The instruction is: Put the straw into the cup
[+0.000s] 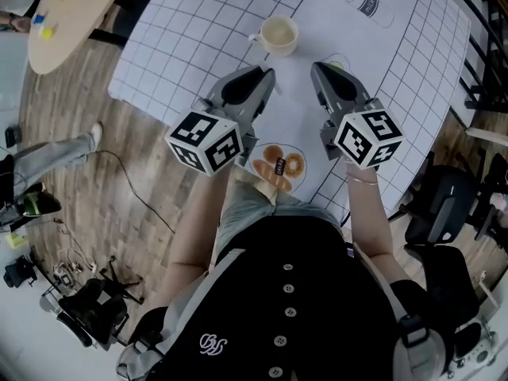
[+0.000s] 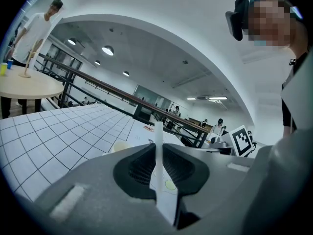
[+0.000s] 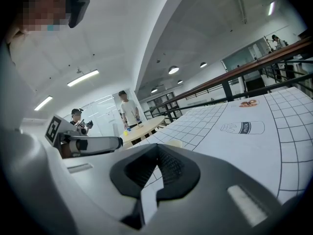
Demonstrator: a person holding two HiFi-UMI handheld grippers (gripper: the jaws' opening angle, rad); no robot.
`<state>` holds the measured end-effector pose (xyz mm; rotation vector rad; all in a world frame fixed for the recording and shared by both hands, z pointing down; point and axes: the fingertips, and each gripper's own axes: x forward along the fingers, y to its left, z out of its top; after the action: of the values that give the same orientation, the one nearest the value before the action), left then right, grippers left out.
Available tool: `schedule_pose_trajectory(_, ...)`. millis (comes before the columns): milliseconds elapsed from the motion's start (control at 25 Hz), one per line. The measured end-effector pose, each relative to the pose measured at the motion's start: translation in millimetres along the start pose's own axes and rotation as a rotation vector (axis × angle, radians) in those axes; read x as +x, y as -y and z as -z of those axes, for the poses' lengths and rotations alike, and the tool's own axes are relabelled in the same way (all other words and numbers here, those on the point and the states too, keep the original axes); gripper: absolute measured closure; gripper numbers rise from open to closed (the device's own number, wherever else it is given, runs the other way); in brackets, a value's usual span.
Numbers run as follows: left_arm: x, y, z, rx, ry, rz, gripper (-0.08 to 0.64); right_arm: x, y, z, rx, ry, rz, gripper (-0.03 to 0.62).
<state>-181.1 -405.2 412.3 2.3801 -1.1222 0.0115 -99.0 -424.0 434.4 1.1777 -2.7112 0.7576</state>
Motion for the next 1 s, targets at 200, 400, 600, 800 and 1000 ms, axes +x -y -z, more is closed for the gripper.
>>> schedule_pose_trajectory(200, 14.7, -14.1, -7.6, -0.006, 0.008, -0.005, 0.517, 5.5, 1.2, 1.1, 0.012, -0.005, -0.010, 0.592)
schedule_pose_trajectory(400, 33.8, -32.5, -32.6, 0.032, 0.057, 0.003, 0.516, 17.9, 1.8, 2.5, 0.022, -0.006, -0.023, 0.592)
schedule_pose_trajectory(600, 52.0, -40.8, -54.8, 0.099, 0.094, 0.004, 0.515, 27.6, 7.7, -9.1, -0.004, 0.006, -0.021, 0.592)
schedule_pose_trajectory(800, 69.8, -52.2, -53.8, 0.121, 0.077, -0.008, 0.515, 35.2, 16.8, -14.6, -0.004, 0.005, -0.014, 0.592)
schedule_pose_trajectory(1000, 75.8, -61.1, -43.6, 0.113, 0.039, -0.042, 0.514, 40.7, 23.6, -8.4, 0.009, -0.013, -0.002, 0.592)
